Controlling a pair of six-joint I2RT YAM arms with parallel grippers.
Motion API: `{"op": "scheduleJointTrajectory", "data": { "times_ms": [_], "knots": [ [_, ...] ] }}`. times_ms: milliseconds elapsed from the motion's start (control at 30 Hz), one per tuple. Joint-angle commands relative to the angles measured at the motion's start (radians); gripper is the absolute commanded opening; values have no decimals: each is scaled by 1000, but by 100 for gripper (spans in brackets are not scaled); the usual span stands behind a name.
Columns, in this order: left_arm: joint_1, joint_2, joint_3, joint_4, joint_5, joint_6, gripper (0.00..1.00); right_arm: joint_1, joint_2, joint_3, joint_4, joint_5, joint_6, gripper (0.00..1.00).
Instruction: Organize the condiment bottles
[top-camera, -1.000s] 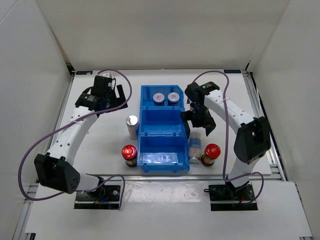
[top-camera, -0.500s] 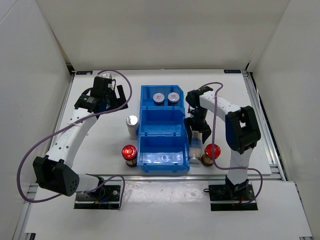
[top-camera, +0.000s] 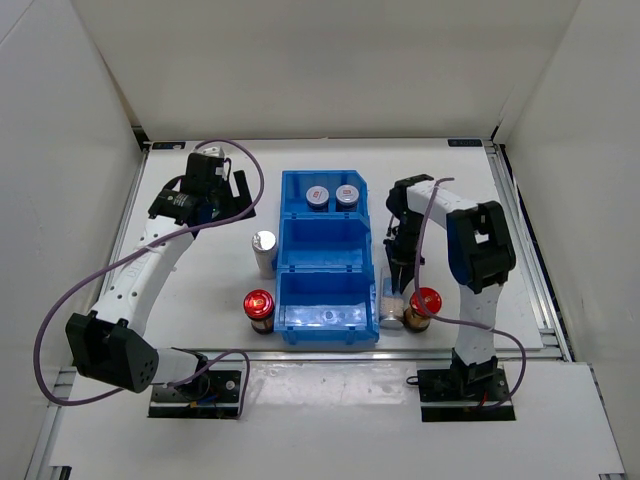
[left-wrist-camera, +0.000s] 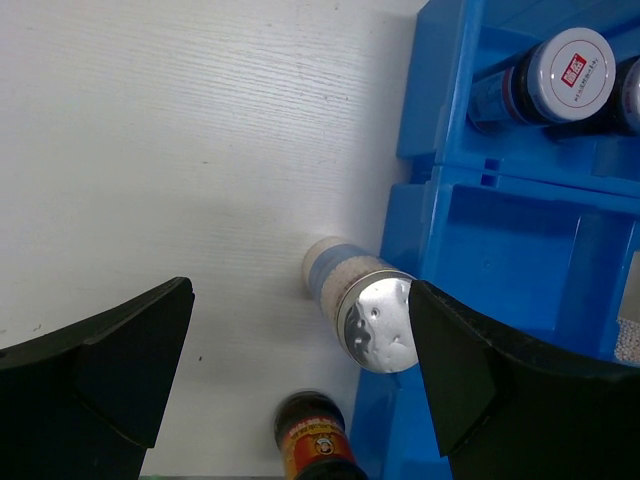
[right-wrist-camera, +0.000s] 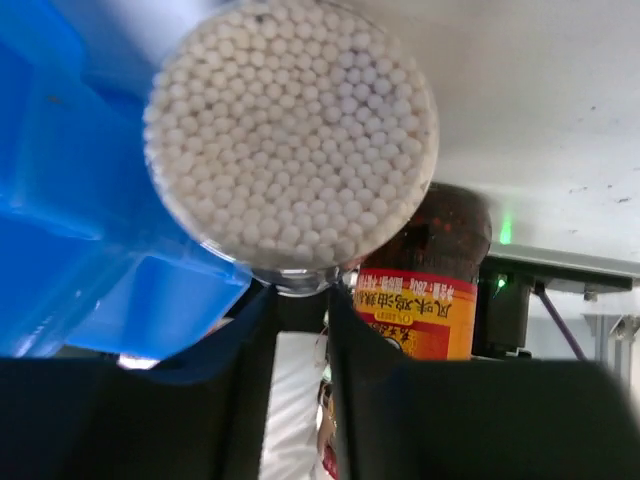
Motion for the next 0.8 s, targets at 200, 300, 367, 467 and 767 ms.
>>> {"op": "scheduleJointTrajectory", "data": {
  "times_ms": [200, 300, 367, 467, 767],
  "knots": [
    [-5, -41, 25, -7, -30, 31, 100, -100, 147, 170, 96, 129, -47, 10],
    [-5, -32, 34, -7, -30, 31, 100, -143, 194, 300, 71, 168, -56, 7],
    [-5, -21, 34, -7, -30, 31, 100, -177, 245, 383, 33, 168, -56, 6],
    [-5, -12, 44, 2, -39, 31, 100, -198, 320, 564, -54, 157, -74, 21],
    [-5, -12, 34, 2, -59, 40, 100, -160, 196, 502, -67, 65, -55, 75]
  ]
}}
